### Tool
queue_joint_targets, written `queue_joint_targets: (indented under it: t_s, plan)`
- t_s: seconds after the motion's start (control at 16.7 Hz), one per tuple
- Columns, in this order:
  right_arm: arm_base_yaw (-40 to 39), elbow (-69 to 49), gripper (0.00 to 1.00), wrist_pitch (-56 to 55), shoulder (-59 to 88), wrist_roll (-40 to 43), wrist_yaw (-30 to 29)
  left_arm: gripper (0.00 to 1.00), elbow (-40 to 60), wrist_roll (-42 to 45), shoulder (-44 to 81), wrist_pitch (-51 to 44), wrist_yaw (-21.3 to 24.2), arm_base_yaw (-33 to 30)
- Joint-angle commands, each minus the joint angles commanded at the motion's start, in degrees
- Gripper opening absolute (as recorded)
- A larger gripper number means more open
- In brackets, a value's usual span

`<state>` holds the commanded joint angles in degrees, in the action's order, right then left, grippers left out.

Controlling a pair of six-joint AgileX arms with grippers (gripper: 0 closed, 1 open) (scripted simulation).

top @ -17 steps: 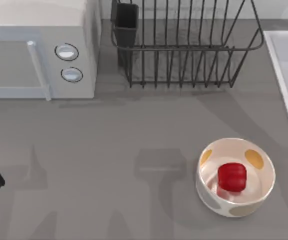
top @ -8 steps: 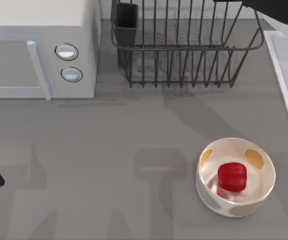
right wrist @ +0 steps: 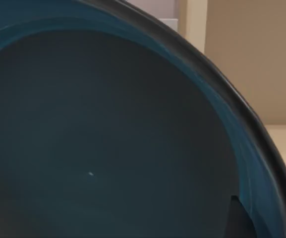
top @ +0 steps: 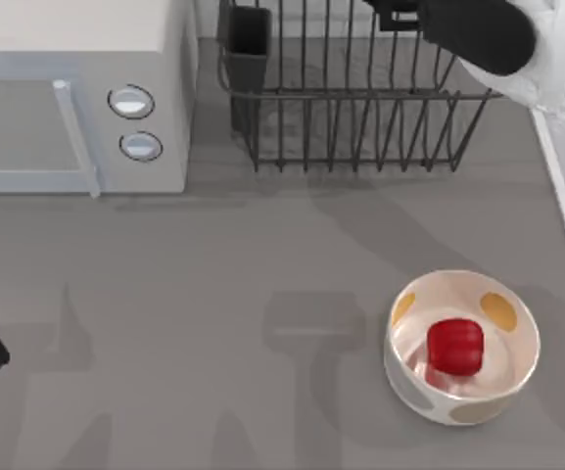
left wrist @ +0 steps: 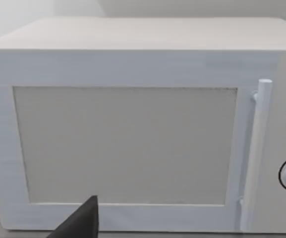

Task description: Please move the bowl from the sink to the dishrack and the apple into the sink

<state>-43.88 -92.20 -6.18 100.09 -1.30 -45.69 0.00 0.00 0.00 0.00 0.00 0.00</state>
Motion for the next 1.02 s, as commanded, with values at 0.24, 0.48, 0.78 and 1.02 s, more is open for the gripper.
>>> queue_joint_targets:
  t_s: [0.24,0.48,0.78,1.02]
  plan:
    - [3.0,6.2,0.0,-15.5,7.7,0.0,2.9,1.0,0.0,0.0,0.0,0.0,0.0,0.0]
    - [6.2,12.8,0.0,-29.5,14.6,0.1,6.1,1.0,0.0,0.0,0.0,0.0,0.0,0.0]
    - [7.7,15.8,0.0,-34.0,17.1,0.3,7.6,1.0,0.0,0.0,0.0,0.0,0.0,0.0]
    - [7.7,15.8,0.15,-34.0,17.1,0.3,7.6,1.0,0.0,0.0,0.0,0.0,0.0,0.0]
